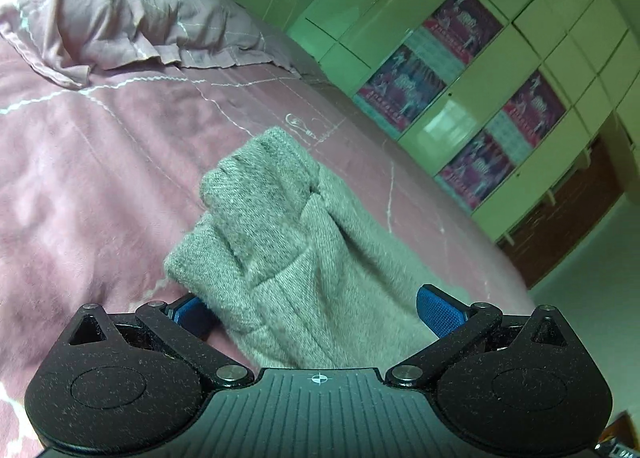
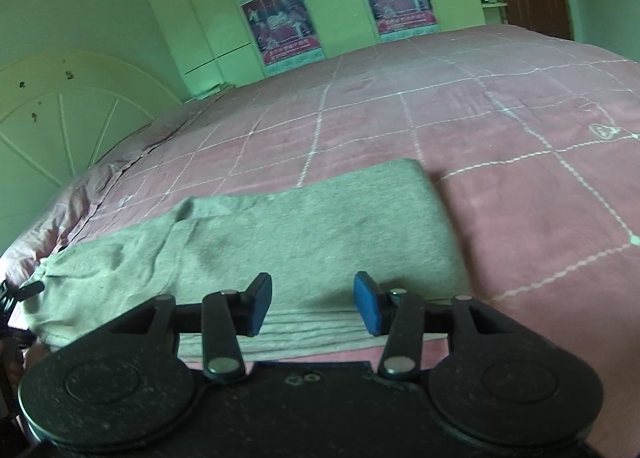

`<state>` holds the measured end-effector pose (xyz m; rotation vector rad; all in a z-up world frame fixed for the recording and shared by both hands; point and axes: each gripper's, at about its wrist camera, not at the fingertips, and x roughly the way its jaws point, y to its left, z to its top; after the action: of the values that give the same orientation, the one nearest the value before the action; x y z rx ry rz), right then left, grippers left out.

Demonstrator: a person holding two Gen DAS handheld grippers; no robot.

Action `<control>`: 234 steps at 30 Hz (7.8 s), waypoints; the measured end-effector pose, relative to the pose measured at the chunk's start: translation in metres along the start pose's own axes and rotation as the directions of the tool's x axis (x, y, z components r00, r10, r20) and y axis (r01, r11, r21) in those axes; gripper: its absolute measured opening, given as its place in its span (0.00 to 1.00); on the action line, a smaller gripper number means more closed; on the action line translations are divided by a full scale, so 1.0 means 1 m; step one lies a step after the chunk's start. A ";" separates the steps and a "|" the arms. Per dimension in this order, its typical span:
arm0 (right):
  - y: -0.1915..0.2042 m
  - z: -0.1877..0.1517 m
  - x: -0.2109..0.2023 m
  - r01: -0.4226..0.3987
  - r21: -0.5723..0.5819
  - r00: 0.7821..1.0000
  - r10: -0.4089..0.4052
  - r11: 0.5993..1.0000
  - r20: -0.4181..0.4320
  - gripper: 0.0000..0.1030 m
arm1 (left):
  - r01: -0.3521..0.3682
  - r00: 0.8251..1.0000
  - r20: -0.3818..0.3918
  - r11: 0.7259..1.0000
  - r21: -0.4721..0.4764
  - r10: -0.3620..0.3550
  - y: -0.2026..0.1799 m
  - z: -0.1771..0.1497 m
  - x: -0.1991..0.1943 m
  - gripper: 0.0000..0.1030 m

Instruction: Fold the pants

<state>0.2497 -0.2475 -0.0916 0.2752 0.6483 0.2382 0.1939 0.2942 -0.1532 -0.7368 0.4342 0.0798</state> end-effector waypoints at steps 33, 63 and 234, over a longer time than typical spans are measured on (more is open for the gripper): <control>-0.027 -0.012 -0.046 -0.033 0.262 0.986 -0.011 0.964 0.164 0.75 | -0.032 0.993 0.114 0.871 0.491 -0.027 -0.192 -0.004 -0.016 0.33; -0.100 0.028 0.056 -0.176 0.604 0.978 0.210 0.777 0.014 0.69 | 0.120 0.983 -0.180 0.833 0.539 -0.025 -0.201 -0.118 -0.031 0.61; -0.152 0.042 0.059 -0.295 0.485 0.901 0.408 0.823 -0.145 0.95 | 0.402 0.741 -0.613 0.912 0.082 -0.272 -0.202 -0.073 0.157 1.00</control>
<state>0.3415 -0.3790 -0.1418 0.8350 0.8951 0.4869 0.3556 0.0832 -0.1375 -0.6087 0.8855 -0.5583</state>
